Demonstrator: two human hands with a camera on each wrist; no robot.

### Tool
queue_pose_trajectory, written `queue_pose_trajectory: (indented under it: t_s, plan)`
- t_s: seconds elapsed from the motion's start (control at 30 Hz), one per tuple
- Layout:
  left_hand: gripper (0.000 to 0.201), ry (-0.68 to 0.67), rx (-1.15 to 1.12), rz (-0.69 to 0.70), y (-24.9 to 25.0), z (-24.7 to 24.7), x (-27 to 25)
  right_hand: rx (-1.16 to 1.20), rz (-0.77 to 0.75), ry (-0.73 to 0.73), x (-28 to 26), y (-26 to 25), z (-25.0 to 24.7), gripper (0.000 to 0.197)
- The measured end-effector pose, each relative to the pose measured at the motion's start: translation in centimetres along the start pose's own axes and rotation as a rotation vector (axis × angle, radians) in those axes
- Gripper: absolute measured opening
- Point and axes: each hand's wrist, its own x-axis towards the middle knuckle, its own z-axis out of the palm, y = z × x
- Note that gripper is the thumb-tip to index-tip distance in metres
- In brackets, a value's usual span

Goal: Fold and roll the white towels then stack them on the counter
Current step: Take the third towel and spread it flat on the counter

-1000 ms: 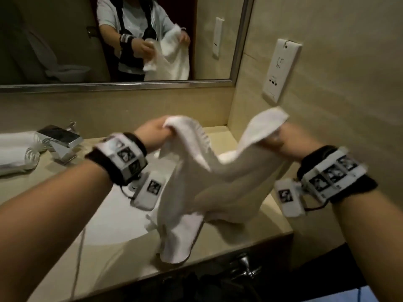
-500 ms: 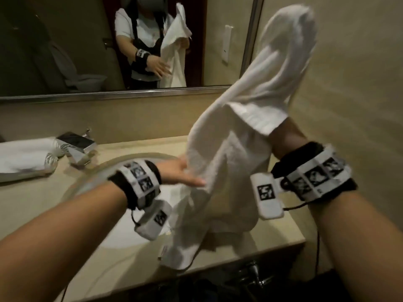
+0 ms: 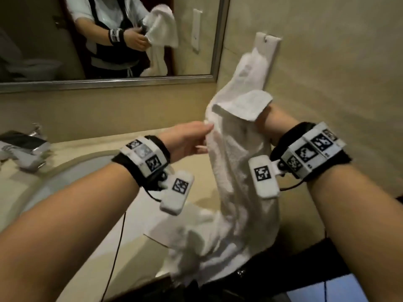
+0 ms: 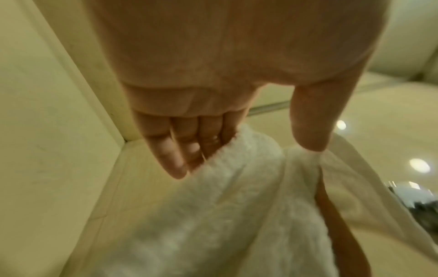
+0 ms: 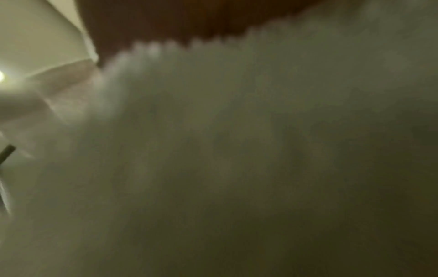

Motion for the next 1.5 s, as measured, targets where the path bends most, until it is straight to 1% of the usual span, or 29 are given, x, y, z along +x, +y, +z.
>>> queue_pose_trajectory:
  t_s: [0.03, 0.07, 0.1, 0.13, 0.17, 0.2, 0.23, 0.27, 0.33, 0.37, 0.43, 0.47, 0.53, 0.6, 0.67, 0.7, 0.73, 0.8, 0.83, 0.9, 0.93, 1.0, 1.03, 1.1, 1.17, 1.23, 1.33, 1.43, 1.5]
  plan:
    - [0.015, 0.040, -0.037, -0.011, 0.5, -1.1, 0.1, 0.014, 0.026, -0.002, 1.0, 0.0, 0.7, 0.040]
    - [0.018, 0.073, -0.075, -0.022, 0.8, -2.4, 0.3, 0.058, 0.009, 0.003, 2.0, -0.5, 1.6, 0.039]
    - [0.020, 0.099, -0.104, -0.024, 1.0, -3.4, 0.4, 0.166, -0.025, -0.023, 2.7, -1.0, 2.1, 0.043]
    - [0.019, 0.131, -0.126, -0.014, 1.1, -4.7, 0.4, 0.263, -0.097, -0.066, 3.6, -1.9, 2.5, 0.049]
    - [0.017, 0.168, -0.142, 0.005, 1.2, -5.9, 0.3, 0.282, -0.155, -0.107, 4.5, -2.0, 2.7, 0.052]
    - [0.016, 0.212, -0.155, 0.031, 1.1, -7.1, 0.1, 0.274, -0.171, -0.117, 5.5, -1.8, 2.8, 0.053]
    - [0.019, 0.256, -0.161, 0.050, 0.8, -8.7, -0.2, 0.277, -0.126, -0.092, 6.7, -1.1, 3.1, 0.049]
    - [0.021, 0.301, -0.163, 0.060, 0.3, -10.3, -0.4, 0.287, -0.044, -0.008, 7.6, -0.4, 3.3, 0.043]
    - [0.013, 0.414, -0.173, 0.079, -1.2, -13.7, -1.0, 0.364, 0.100, 0.186, 9.7, 1.0, 3.5, 0.029]
    - [0.009, 0.487, -0.200, 0.096, -2.2, -15.3, -1.4, 0.413, 0.171, 0.262, 10.7, 1.7, 3.7, 0.027]
    - [0.017, 0.611, -0.312, 0.124, -4.2, -18.3, -1.8, 0.476, 0.275, 0.376, 13.0, 2.6, 4.5, 0.029]
    - [0.018, 0.643, -0.359, 0.114, -5.2, -19.7, -1.6, 0.493, 0.309, 0.400, 14.2, 2.9, 5.4, 0.030]
    - [0.008, 0.650, -0.381, 0.002, -7.2, -20.9, -0.9, 0.515, 0.388, 0.343, 15.8, 3.5, 8.0, 0.031]
    - [0.012, 0.651, -0.319, -0.204, -9.9, -22.1, 0.7, 0.436, 0.478, 0.157, 17.6, 4.3, 11.9, 0.033]
    - [0.009, 0.625, -0.299, -0.463, -12.7, -23.2, 2.2, 0.306, 0.523, -0.056, 18.9, 5.5, 15.9, 0.035]
    - [0.013, 0.607, -0.324, -0.590, -13.7, -23.8, 2.7, 0.244, 0.533, -0.137, 19.4, 6.1, 17.5, 0.034]
    - [0.024, 0.600, -0.343, -0.687, -14.7, -24.6, 3.4, 0.191, 0.543, -0.191, 20.0, 6.7, 19.1, 0.032]
    - [0.045, 0.629, -0.305, -0.778, -16.0, -26.2, 4.5, 0.142, 0.551, -0.237, 21.0, 7.2, 21.3, 0.034]
    - [0.051, 0.664, -0.269, -0.779, -16.3, -26.6, 4.9, 0.155, 0.547, -0.240, 21.2, 7.2, 21.9, 0.039]
    - [0.046, 0.760, -0.209, -0.689, -16.7, -27.5, 5.9, 0.189, 0.540, -0.239, 21.8, 7.4, 23.0, 0.053]
    - [0.042, 0.806, -0.179, -0.630, -16.6, -27.9, 6.2, 0.171, 0.519, -0.231, 22.1, 7.4, 23.3, 0.052]
    - [0.036, 0.862, -0.140, -0.541, -16.4, -29.0, 6.2, 0.124, 0.477, -0.193, 22.9, 7.4, 23.3, 0.037]
    - [0.033, 0.880, -0.134, -0.513, -16.3, -29.5, 5.9, 0.137, 0.476, -0.144, 23.6, 7.4, 23.1, 0.032]
    - [0.028, 0.918, -0.157, -0.496, -16.3, -30.6, 4.8, 0.234, 0.522, -0.015, 25.2, 7.3, 22.3, 0.035]
    - [0.030, 0.928, -0.174, -0.519, -16.8, -31.2, 3.8, 0.264, 0.597, 0.038, 27.1, 7.1, 21.9, 0.040]
    - [0.033, 0.923, -0.172, -0.540, -17.2, -31.4, 3.3, 0.202, 0.643, -0.056, 28.1, 7.0, 22.4, 0.038]
    - [0.033, 0.944, -0.195, -0.534, -17.4, -31.4, 3.5, 0.101, 0.594, -0.130, 28.3, 7.3, 23.6, 0.033]
    - [0.026, 0.966, -0.191, -0.513, -17.5, -31.2, 3.8, -0.009, 0.581, -0.234, 28.0, 8.0, 24.2, 0.033]
    - [0.022, 0.971, -0.151, -0.509, -17.4, -31.3, 4.0, -0.134, 0.549, -0.311, 28.3, 8.2, 24.0, 0.039]
